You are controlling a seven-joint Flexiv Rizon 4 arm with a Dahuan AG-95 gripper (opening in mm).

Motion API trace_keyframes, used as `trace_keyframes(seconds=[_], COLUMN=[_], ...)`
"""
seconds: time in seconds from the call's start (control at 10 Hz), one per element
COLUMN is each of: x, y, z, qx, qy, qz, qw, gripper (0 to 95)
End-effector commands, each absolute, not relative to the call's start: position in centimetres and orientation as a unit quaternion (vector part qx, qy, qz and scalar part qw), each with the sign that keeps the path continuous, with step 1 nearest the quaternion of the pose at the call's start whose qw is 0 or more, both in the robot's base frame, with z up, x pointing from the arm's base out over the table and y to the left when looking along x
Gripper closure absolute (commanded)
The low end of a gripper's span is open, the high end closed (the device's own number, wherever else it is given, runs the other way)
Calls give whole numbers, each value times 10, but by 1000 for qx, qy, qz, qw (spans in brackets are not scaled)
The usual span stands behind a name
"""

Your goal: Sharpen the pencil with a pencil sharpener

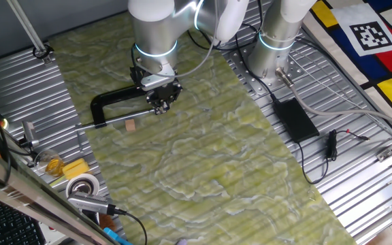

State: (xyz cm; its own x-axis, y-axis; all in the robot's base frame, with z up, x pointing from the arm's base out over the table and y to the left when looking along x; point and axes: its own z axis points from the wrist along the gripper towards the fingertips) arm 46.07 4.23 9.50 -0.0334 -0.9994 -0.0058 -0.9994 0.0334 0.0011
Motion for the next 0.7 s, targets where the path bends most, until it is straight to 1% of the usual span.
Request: trace_keyframes(seconds=[0.1, 0.7], x=[461, 461], y=[42, 42], z=[95, 95], qx=[-693, -675], qy=[721, 738], qz=[3, 6], qw=[2, 4], gripper=[950, 950])
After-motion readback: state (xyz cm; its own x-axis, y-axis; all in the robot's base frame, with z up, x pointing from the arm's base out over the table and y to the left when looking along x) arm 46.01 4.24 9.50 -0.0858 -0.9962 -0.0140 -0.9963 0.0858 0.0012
